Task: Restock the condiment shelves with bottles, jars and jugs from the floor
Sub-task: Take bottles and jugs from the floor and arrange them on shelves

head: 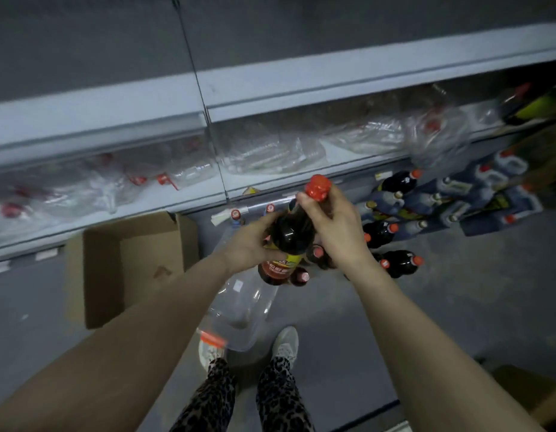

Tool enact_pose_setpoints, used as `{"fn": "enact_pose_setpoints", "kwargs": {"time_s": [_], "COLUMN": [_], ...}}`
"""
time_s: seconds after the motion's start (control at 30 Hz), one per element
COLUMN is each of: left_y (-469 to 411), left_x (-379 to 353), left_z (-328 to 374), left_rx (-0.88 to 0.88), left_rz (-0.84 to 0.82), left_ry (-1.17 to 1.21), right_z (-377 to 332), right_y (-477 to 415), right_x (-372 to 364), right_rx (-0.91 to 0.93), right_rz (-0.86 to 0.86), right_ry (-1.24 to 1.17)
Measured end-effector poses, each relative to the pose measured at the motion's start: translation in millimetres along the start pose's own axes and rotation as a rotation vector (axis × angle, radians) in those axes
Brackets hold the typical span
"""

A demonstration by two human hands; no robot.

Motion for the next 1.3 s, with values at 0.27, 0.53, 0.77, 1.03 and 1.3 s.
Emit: {"fn": "enact_pose_setpoints", "kwargs": {"time_s": [0.27, 0.53, 0.77, 1.03, 1.3], "left_y": [67, 132, 176, 201, 206], "left_x": [80, 163, 227, 286, 328], "left_z": [128, 240, 321, 400, 476], "left_rx": [-0.152, -0.337, -0.448, -0.503, -0.517], "left_rz": [0.192, 0.302, 0.491, 0.675, 0.884], "left_ry": [-0.053, -0.069, -0.198, -0.198, -0.153], "right_z": [-173, -325, -423, -478, -487], "right_y": [-2, 9, 16, -10, -45], "right_x": [19, 41, 48, 62, 68], "right_rx": [0.189, 0.349, 0.491, 0.573, 0.546], "right_rz": [0.011, 0.085, 0.061, -0.071, -0.314], "right_ry": [0.043, -0.001, -0.171, -0.236, -0.191]}}
Point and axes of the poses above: each hand's wrist, its own y-axis away from the middle knuckle, its own x-axis out of the back of the hand, z = x × y, the point moved 9 cm from there along -y, towards the middle knuckle, and after that the axes turned 9 degrees about -y, right-handed, at the moved point
